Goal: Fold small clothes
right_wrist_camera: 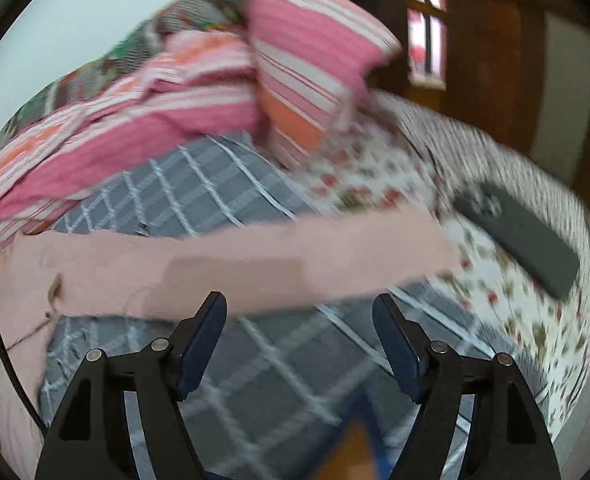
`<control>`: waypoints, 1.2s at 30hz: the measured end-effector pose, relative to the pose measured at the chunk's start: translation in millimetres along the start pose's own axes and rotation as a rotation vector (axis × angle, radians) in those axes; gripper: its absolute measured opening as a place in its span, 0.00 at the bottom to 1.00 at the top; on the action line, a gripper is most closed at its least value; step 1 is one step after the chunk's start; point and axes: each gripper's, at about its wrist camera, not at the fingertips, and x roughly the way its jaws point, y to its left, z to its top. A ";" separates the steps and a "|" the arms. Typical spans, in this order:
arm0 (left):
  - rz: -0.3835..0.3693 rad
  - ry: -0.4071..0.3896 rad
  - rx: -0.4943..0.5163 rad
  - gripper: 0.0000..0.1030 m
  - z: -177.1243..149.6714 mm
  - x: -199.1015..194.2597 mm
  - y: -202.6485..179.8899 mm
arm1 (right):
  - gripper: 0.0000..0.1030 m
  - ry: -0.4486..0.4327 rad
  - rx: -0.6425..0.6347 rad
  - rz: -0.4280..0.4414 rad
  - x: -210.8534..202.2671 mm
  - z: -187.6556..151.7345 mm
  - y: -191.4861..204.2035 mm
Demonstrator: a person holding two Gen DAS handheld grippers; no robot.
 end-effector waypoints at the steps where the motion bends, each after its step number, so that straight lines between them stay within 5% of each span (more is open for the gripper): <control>1: 0.000 0.002 -0.002 0.56 -0.1 0.3 0.2 | 0.72 0.020 0.036 0.020 5.2 -2.0 -10.9; 13: -0.012 0.019 -0.026 0.56 -1.4 5.2 3.4 | 0.69 0.049 0.153 0.046 40.0 30.3 -24.6; 16: -0.016 0.016 -0.029 0.56 -1.4 4.7 3.5 | 0.38 0.054 0.127 -0.018 45.9 37.5 -22.1; 17: -0.019 0.016 -0.031 0.56 -1.4 4.6 3.8 | 0.08 0.054 0.110 -0.026 46.7 38.8 -20.6; 18: -0.021 0.016 -0.034 0.56 -1.3 4.7 4.2 | 0.06 0.058 0.101 -0.018 48.4 40.1 -19.9; 26: 0.012 0.041 -0.015 0.59 -1.6 8.5 -1.1 | 0.06 -0.086 -0.024 -0.084 3.0 46.7 13.3; 36: -0.035 0.122 -0.024 0.66 -13.0 -35.1 -0.3 | 0.05 -0.280 -0.256 0.031 -95.5 67.8 125.2</control>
